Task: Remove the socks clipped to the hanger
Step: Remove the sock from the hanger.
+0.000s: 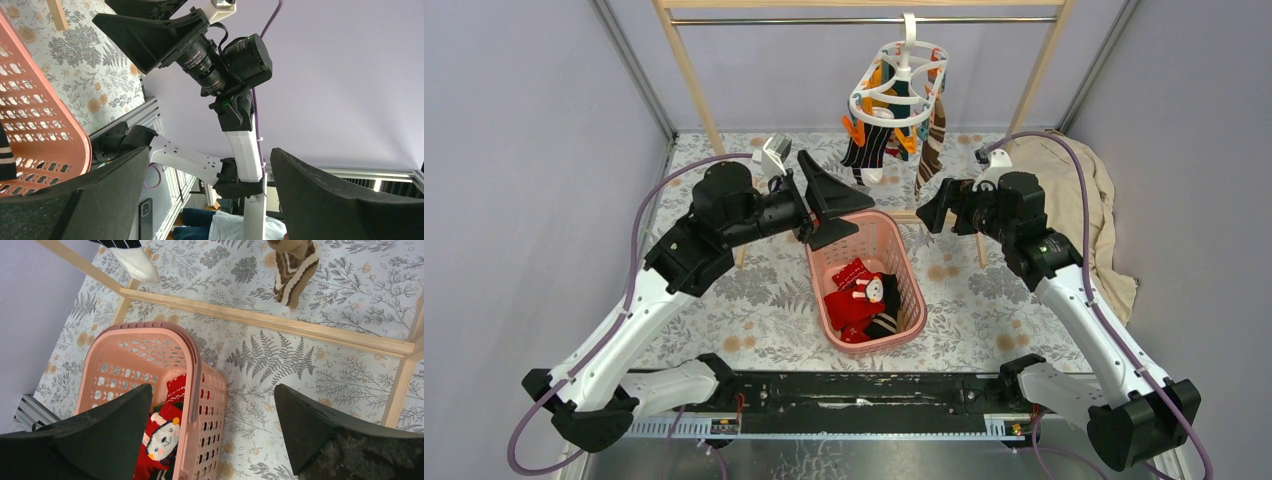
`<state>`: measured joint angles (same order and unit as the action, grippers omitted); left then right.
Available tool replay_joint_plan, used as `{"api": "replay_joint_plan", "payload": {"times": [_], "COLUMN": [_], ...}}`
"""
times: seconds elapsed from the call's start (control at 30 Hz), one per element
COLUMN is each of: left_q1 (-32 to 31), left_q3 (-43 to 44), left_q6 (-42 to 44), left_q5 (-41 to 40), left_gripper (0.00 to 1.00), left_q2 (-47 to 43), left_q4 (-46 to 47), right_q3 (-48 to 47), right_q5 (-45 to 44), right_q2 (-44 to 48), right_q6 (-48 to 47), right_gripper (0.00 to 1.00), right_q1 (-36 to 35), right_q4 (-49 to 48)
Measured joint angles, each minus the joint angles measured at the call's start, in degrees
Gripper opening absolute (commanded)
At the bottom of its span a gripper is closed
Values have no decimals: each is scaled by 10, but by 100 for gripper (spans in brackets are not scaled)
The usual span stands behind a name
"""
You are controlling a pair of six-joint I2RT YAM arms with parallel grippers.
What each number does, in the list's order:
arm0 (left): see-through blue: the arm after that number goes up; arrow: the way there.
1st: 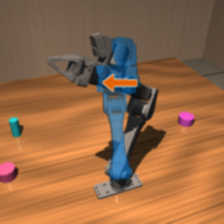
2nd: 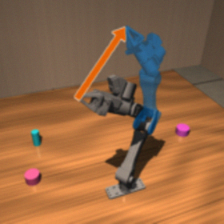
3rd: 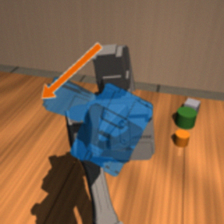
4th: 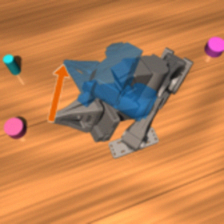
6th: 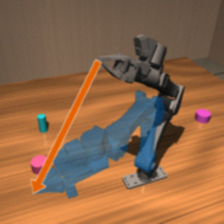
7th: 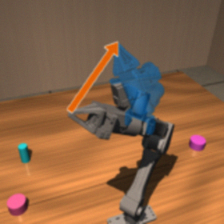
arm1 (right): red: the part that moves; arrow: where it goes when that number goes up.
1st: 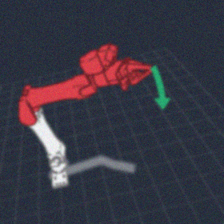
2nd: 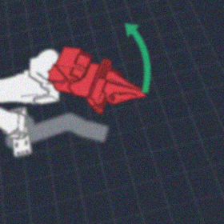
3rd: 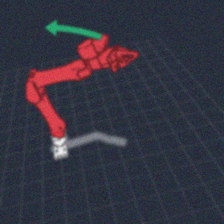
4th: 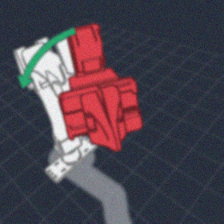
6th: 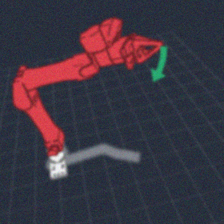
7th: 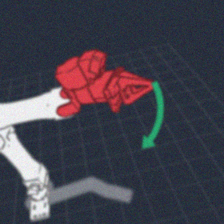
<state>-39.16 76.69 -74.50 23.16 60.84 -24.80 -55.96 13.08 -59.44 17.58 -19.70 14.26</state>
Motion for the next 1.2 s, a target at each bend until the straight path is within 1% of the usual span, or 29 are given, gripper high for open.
{"api": "replay_joint_plan", "payload": {"times": [0.27, 0.6, 0.7, 0.83, 0.9, 0.93, 1.0, 1.07, 1.2], "left_q1": [2, 10, 16, 26, 28, 28, 29, 29, 29], "left_q3": [7, 14, 9, -3, -9, -13, -24, -35, -57], "left_q6": [2, 23, 56, 143, 185, 205, 236, 255, 272], "left_q5": [7, 9, -5, -46, -75, -92, -120, -141, -160], "left_gripper": [99, 99, 99, 99, 99, 99, 99, 99, 99], "left_q2": [16, -1, -11, -33, -42, -48, -61, -73, -92], "left_q4": [6, 5, 0, -30, -45, -55, -74, -87, -99], "right_q3": [2, 6, 6, 5, 5, 5, 6, 15, 42], "right_q5": [0, -2, -12, -37, -45, -47, -49, -47, -33], "right_q2": [-6, -7, -7, -12, -22, -28, -44, -62, -103], "right_q6": [1, 2, 2, 5, 11, 16, 26, 36, 51], "right_gripper": [100, 100, 100, 99, 97, 94, 89, 84, 81], "right_q1": [0, 0, 0, 8, 20, 29, 50, 67, 78], "right_q4": [-11, -12, -12, -13, -19, -25, -47, -90, -182]}}
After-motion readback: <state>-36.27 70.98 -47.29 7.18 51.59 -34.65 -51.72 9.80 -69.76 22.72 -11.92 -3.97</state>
